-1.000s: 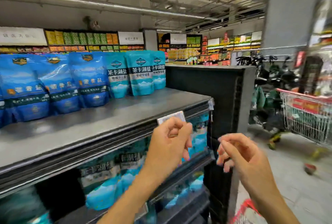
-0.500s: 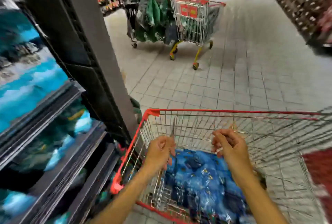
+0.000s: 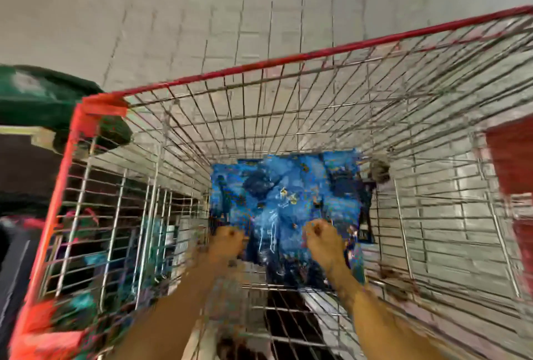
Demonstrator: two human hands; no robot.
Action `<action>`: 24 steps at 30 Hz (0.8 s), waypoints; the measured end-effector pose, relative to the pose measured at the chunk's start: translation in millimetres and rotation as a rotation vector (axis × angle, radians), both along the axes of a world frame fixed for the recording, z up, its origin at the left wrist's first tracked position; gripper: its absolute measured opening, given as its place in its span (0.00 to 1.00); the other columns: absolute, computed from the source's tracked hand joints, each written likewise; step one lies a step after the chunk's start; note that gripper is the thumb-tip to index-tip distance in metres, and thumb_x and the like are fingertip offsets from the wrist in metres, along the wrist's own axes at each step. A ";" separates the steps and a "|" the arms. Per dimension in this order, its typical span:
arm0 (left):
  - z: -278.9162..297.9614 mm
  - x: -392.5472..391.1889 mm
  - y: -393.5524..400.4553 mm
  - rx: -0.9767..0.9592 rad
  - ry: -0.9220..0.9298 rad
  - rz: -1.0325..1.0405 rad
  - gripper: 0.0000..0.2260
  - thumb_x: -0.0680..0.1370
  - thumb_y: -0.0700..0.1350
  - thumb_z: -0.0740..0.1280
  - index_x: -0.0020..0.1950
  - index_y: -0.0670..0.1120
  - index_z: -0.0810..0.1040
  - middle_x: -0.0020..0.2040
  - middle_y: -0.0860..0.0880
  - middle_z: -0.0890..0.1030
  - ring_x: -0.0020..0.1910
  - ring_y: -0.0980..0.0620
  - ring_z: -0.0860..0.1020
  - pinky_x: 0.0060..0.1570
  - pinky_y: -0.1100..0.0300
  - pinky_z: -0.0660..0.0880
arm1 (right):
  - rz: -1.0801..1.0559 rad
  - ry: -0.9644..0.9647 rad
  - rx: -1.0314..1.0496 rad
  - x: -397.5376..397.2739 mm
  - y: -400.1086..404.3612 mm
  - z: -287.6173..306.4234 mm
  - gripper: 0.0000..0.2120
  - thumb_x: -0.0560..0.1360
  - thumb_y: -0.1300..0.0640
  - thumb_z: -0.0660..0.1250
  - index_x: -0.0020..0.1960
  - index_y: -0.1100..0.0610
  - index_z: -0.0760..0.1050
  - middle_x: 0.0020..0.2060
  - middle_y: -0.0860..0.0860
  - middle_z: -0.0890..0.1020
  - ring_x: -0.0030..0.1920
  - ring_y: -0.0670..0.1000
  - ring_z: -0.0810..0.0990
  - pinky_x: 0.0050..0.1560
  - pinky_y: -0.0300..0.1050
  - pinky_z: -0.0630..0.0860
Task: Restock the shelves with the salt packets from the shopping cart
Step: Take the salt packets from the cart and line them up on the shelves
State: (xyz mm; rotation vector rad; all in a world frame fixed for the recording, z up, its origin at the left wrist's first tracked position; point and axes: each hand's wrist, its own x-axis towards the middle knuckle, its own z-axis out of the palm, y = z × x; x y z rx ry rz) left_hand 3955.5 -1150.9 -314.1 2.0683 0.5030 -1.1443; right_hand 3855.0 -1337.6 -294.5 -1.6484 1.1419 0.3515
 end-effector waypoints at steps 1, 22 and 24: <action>-12.7 -0.5 -1.1 0.012 0.031 0.022 0.11 0.82 0.38 0.59 0.49 0.34 0.78 0.45 0.36 0.79 0.43 0.41 0.77 0.44 0.46 0.76 | 0.016 0.052 -0.006 -2.3 6.0 -20.4 0.13 0.81 0.57 0.60 0.40 0.58 0.75 0.46 0.65 0.83 0.50 0.62 0.83 0.48 0.53 0.75; -187.8 -9.8 30.0 0.034 -0.037 0.365 0.28 0.72 0.49 0.77 0.68 0.42 0.74 0.63 0.46 0.79 0.62 0.47 0.77 0.63 0.52 0.74 | -0.062 0.224 0.041 17.7 101.2 -209.6 0.18 0.63 0.51 0.82 0.46 0.59 0.80 0.48 0.60 0.85 0.43 0.48 0.85 0.42 0.40 0.79; -191.8 -13.6 32.2 0.001 0.009 0.363 0.29 0.70 0.51 0.77 0.68 0.44 0.74 0.62 0.47 0.80 0.61 0.47 0.78 0.64 0.50 0.75 | -0.093 0.202 0.069 12.8 101.4 -213.0 0.21 0.63 0.52 0.82 0.51 0.60 0.81 0.49 0.58 0.84 0.50 0.56 0.83 0.51 0.52 0.80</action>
